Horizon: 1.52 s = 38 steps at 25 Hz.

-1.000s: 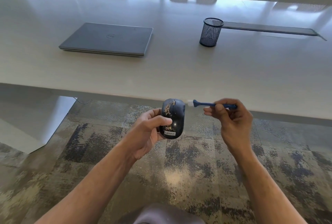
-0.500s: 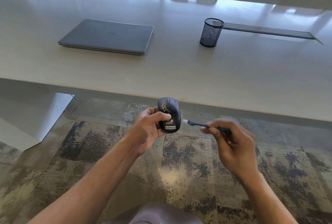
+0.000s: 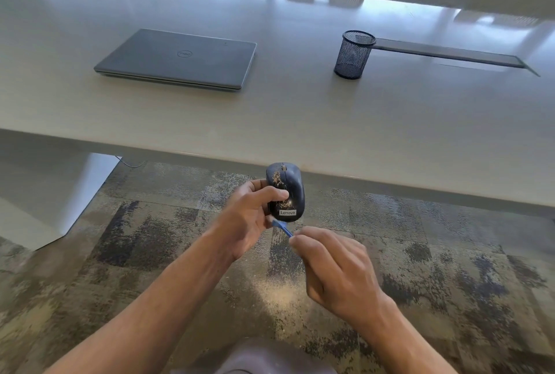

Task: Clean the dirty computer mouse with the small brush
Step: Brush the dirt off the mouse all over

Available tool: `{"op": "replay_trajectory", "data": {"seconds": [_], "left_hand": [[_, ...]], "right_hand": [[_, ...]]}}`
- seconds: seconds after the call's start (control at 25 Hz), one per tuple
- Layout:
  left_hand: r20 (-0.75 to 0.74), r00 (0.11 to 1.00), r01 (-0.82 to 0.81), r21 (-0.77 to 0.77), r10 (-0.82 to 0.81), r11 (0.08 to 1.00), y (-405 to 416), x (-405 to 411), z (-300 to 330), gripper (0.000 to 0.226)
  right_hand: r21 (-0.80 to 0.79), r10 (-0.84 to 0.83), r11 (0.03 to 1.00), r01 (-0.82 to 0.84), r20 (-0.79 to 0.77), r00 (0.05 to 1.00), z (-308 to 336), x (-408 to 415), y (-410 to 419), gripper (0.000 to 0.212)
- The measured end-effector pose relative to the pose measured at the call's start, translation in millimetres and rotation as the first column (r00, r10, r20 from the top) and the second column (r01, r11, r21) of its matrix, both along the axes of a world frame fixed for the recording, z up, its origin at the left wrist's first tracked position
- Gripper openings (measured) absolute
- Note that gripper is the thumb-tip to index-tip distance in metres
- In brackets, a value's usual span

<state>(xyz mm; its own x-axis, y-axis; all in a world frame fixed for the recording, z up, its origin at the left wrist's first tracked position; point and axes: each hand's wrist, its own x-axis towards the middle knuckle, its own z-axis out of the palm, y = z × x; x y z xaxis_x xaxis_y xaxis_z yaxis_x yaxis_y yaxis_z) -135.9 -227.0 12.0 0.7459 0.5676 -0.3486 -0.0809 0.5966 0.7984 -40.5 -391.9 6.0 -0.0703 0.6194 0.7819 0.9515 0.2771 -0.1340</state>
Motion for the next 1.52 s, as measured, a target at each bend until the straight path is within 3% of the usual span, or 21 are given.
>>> {"op": "replay_trajectory", "data": {"seconds": [0.12, 0.44, 0.8, 0.92, 1.08, 1.16, 1.28, 1.36, 1.52], "left_hand": [[0.01, 1.0, 0.005, -0.006, -0.005, 1.0, 1, -3, 0, 0.06], [0.06, 0.998, -0.032, 0.006, 0.032, 0.999, 4, -6, -5, 0.08], [0.083, 0.997, 0.004, 0.011, -0.004, 1.0, 5, -8, -9, 0.078], [0.071, 0.997, 0.015, 0.005, -0.015, 1.0, 4, -8, -8, 0.079], [0.079, 0.995, 0.062, -0.009, -0.061, 0.998, 1, -10, -7, 0.08], [0.089, 0.994, 0.065, -0.019, -0.063, 0.998, 0, -9, -6, 0.074], [0.104, 0.994, 0.024, -0.065, -0.017, 0.998, -2, -6, -6, 0.046], [0.093, 0.996, -0.002, -0.085, 0.01, 0.996, -3, -4, -8, 0.032], [0.073, 0.997, -0.011, -0.079, 0.017, 0.997, -1, -4, -11, 0.029]], "right_hand": [[0.02, 0.024, 1.0, -0.023, -0.051, 0.998, 2, 1, 2, 0.03], [-0.006, 0.017, 1.0, -0.018, -0.146, 0.989, 0, 9, -4, 0.021], [0.047, -0.005, 0.999, 0.026, -0.401, 0.916, 6, 18, -12, 0.015], [0.056, -0.037, 0.996, 0.073, -0.487, 0.872, 7, 20, -13, 0.014], [0.016, -0.06, 0.995, 0.095, -0.667, 0.743, 14, 26, -11, 0.012], [-0.018, -0.072, 0.996, 0.087, -0.746, 0.662, 18, 30, -9, 0.012], [-0.068, -0.097, 0.995, 0.072, -0.813, 0.575, 22, 35, -5, 0.014], [-0.099, -0.115, 0.993, 0.059, -0.815, 0.569, 24, 38, -1, 0.012], [-0.17, -0.147, 0.985, 0.019, -0.787, 0.599, 30, 43, 9, 0.017]]}}
